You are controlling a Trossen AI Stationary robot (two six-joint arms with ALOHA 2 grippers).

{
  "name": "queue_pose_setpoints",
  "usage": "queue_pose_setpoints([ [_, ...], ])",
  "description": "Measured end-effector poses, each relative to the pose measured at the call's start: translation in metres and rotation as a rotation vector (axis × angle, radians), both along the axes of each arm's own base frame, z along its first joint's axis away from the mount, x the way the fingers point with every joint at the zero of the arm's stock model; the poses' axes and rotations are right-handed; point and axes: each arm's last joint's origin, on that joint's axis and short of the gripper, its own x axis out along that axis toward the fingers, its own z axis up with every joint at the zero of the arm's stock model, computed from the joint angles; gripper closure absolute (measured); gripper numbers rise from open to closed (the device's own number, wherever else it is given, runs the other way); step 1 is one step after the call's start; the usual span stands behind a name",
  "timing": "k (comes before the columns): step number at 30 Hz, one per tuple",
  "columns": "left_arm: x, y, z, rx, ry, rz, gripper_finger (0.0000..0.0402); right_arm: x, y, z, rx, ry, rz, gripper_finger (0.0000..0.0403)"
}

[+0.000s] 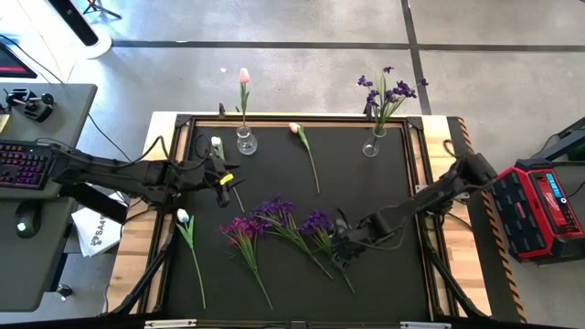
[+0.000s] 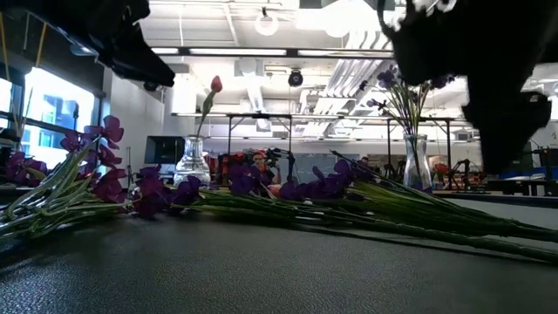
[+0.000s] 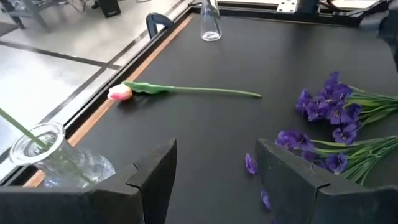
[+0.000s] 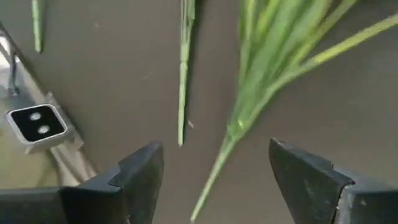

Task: Sort flowers into vase by color
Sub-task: Put the bottom purple flowers into the right transparent vase

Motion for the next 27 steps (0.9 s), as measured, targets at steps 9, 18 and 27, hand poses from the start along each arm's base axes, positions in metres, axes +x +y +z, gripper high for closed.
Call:
queue_pose_setpoints([
  [9, 0.000, 0.000, -0.005, -0.014, -0.004, 0.007, 0.0197, 0.031, 0.013, -0.024, -0.170, 0.127, 0.093, 0.0134],
  [18, 0.000, 0.000, -0.005, -0.014, -0.003, 0.008, 0.0197, 0.054, 0.020, -0.024, -0.387, 0.258, 0.217, 0.0201],
  [27, 0.000, 0.000, -0.005, -0.021, -0.006, 0.012, 0.0197, 0.052, 0.021, -0.036, -0.327, 0.305, 0.233, 0.0280],
])
